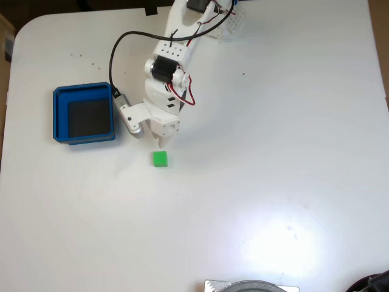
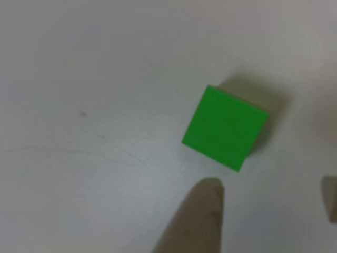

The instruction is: Pick up green cube and drop it in the blue box

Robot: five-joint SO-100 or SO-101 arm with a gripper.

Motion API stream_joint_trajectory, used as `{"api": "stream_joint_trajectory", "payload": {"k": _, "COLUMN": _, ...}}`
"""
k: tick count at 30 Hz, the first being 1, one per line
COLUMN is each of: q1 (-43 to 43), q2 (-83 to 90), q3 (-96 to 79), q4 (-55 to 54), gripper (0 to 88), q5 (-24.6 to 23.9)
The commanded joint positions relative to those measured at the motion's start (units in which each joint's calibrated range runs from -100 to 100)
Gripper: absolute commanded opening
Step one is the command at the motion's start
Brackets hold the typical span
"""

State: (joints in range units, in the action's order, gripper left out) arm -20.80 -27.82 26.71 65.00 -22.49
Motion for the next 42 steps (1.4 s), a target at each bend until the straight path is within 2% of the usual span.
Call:
{"api": "stream_joint_trajectory", "payload": {"k": 1, "q1": 0.57, "q2": 1.48, "q3": 3.72, "q4": 0.19, "gripper": 26.3, "q5": -0.2}}
{"api": "stream_joint_trajectory", "payload": {"k": 17, "q1": 2.25, "q2": 0.98, "q3": 3.81, "q4": 0.11, "gripper": 28.6, "q5": -0.44}}
{"api": "stream_joint_trajectory", "payload": {"k": 20, "q1": 2.25, "q2": 1.06, "q3": 3.9, "q4": 0.11, "gripper": 28.6, "q5": -2.64}}
{"api": "stream_joint_trajectory", "payload": {"k": 28, "q1": 2.32, "q2": 0.73, "q3": 3.9, "q4": -0.63, "gripper": 28.6, "q5": -13.04}}
{"api": "stream_joint_trajectory", "payload": {"k": 35, "q1": 2.48, "q2": -0.52, "q3": 4.8, "q4": -0.79, "gripper": 30.0, "q5": -13.58}}
{"api": "stream_joint_trajectory", "payload": {"k": 42, "q1": 2.32, "q2": -8.38, "q3": 16.2, "q4": -0.79, "gripper": 30.7, "q5": -13.58}}
